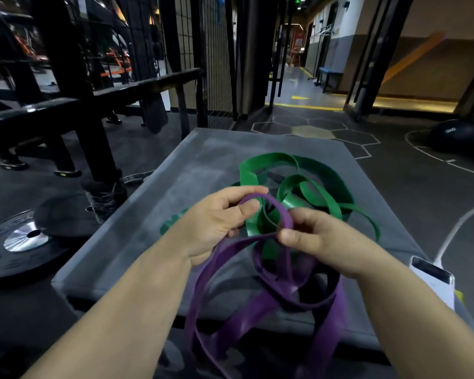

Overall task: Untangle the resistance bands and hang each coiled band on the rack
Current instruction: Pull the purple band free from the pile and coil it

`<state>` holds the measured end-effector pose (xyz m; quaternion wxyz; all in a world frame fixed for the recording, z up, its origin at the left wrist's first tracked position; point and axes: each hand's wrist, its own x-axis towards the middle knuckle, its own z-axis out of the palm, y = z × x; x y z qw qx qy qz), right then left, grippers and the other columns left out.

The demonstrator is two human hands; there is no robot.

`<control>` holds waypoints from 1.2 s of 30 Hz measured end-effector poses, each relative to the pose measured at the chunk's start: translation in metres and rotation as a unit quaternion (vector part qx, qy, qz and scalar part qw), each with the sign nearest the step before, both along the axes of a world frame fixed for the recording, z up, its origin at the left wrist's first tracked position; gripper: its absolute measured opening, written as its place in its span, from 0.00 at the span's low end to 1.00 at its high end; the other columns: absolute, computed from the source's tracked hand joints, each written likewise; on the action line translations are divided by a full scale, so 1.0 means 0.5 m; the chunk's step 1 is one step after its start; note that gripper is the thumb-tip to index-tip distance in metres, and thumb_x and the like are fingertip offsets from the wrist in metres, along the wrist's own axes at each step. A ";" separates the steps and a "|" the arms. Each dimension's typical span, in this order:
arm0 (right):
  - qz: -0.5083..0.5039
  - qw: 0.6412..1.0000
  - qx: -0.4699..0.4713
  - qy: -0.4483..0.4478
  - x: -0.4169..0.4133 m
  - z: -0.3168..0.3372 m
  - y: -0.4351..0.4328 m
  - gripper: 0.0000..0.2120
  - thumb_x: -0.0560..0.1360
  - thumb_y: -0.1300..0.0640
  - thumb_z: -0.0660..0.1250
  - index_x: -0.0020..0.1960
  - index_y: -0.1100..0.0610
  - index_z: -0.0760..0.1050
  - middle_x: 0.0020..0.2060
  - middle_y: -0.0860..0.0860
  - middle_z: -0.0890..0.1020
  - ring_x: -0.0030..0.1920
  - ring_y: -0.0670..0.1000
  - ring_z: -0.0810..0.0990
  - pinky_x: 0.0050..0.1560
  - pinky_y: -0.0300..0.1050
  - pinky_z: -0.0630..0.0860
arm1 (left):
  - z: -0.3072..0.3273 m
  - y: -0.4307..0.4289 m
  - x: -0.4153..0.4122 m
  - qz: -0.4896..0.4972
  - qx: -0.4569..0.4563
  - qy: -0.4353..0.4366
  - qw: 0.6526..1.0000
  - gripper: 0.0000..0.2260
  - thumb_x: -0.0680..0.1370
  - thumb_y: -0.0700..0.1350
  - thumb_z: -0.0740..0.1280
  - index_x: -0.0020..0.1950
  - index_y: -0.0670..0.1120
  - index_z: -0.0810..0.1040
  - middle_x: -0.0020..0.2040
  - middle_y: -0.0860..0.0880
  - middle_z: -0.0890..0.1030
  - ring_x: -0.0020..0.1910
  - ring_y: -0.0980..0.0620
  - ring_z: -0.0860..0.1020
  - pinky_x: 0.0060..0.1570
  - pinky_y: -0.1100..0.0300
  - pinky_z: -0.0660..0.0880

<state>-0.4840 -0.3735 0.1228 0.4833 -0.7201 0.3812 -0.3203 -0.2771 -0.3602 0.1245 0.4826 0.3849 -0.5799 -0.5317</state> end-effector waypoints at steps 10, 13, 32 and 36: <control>0.229 0.946 0.216 -0.072 -0.015 0.008 0.039 0.22 0.64 0.39 0.78 0.46 0.57 0.83 0.25 0.49 0.71 0.24 0.45 0.68 0.26 0.36 0.67 | -0.004 0.011 -0.023 0.069 -0.025 0.037 0.997 0.17 0.71 0.50 0.73 0.51 0.47 0.68 0.33 0.53 0.77 0.32 0.54 0.67 0.32 0.62 0.66; 0.249 0.938 0.150 -0.189 -0.015 0.024 0.039 0.17 0.74 0.43 0.69 0.49 0.56 0.84 0.29 0.47 0.73 0.28 0.45 0.70 0.31 0.37 0.67 | -0.005 0.016 -0.022 0.058 -0.039 -0.046 0.997 0.20 0.69 0.53 0.75 0.51 0.48 0.69 0.34 0.53 0.81 0.35 0.53 0.73 0.37 0.60 0.71; 0.020 0.912 -0.042 -0.407 -0.082 0.074 -0.008 0.39 0.62 0.51 0.80 0.69 0.52 0.68 0.35 0.47 0.74 0.28 0.42 0.66 0.28 0.34 0.66 | -0.025 0.043 -0.023 0.043 0.072 -0.286 0.954 0.15 0.76 0.57 0.67 0.33 0.51 0.79 0.29 0.55 0.79 0.30 0.59 0.75 0.34 0.67 0.70; 0.032 0.977 -0.103 -0.186 -0.052 0.043 0.005 0.47 0.58 0.50 0.83 0.72 0.39 0.65 0.48 0.49 0.79 0.35 0.45 0.71 0.39 0.39 0.75 | 0.008 0.071 -0.044 -0.042 0.054 -0.146 0.987 0.13 0.74 0.54 0.66 0.41 0.45 0.81 0.32 0.52 0.81 0.31 0.56 0.77 0.35 0.66 0.74</control>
